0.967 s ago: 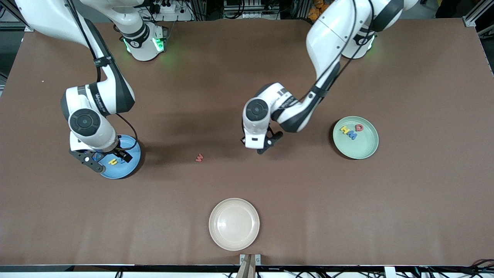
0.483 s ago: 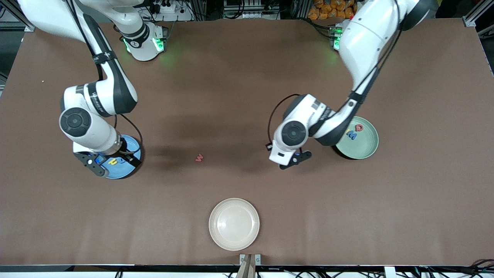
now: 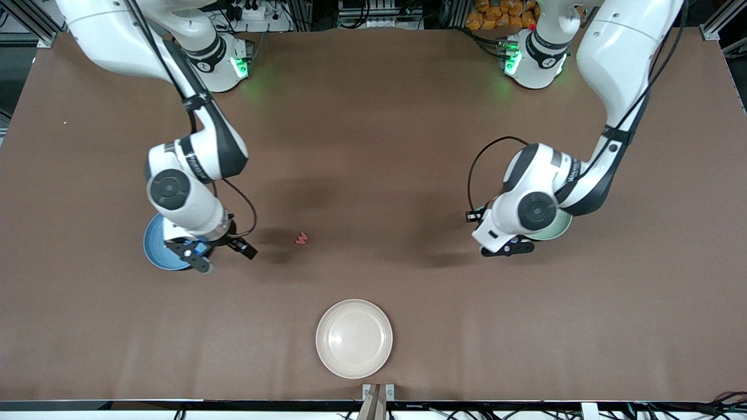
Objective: Sort upper and lower case letters into plates
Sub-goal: 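Drop the b in the green plate while the right gripper reaches pink W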
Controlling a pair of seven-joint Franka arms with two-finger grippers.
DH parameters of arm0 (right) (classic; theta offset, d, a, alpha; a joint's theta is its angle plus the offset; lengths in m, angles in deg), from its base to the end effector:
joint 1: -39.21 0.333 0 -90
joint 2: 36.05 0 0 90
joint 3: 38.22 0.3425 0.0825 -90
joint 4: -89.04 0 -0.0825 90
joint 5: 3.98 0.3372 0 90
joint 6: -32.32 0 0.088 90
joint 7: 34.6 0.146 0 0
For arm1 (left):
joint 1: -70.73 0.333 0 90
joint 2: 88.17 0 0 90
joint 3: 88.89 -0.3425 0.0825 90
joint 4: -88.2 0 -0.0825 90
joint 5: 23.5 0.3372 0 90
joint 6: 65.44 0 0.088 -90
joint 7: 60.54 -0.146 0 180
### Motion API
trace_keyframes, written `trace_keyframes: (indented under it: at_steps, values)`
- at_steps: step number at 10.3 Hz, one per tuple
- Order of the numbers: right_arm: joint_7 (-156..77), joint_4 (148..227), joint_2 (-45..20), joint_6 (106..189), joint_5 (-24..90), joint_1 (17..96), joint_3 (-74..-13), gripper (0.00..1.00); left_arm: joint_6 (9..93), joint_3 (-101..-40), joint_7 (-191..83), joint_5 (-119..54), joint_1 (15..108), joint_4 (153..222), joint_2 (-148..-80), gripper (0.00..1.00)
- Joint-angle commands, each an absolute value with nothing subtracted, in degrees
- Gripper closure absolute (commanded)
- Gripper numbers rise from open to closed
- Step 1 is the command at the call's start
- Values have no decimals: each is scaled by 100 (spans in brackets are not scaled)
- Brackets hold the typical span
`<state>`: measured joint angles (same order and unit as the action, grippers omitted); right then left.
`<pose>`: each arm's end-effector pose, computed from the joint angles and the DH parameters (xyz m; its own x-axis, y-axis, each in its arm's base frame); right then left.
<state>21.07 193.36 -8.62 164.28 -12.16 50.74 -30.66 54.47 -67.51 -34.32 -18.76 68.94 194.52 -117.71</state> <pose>0.5965 0.1918 0.2926 0.8476 -0.5289 0.0427 -0.5300 -0.8478 0.0196 0.5423 -0.2109 0.2588 0.9640 0.0240 -0.2647 0.0261 -0.9997 0.0043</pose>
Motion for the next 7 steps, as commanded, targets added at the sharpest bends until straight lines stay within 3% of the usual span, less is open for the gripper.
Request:
trace_keyframes:
  at_steps: [1,4,6,7]
  values:
    - [2156,19021,-477,16407,-1207,5536,-3083,0,5928,-6586,-4467,-1911,7377,20569,-10954,77]
    - [3190,18985,-178,16879,-1163,5784,-3083,0,6086,-6595,-5472,-1911,7907,21246,-10418,77]
    - [3351,18976,68,17100,-1172,5907,-3083,0,6208,-6586,-5920,-1902,8248,21370,-10442,76]
    - [3351,18976,130,17154,-1189,5916,-3083,0,6418,-6586,-5975,-1911,8285,21536,-10443,71]
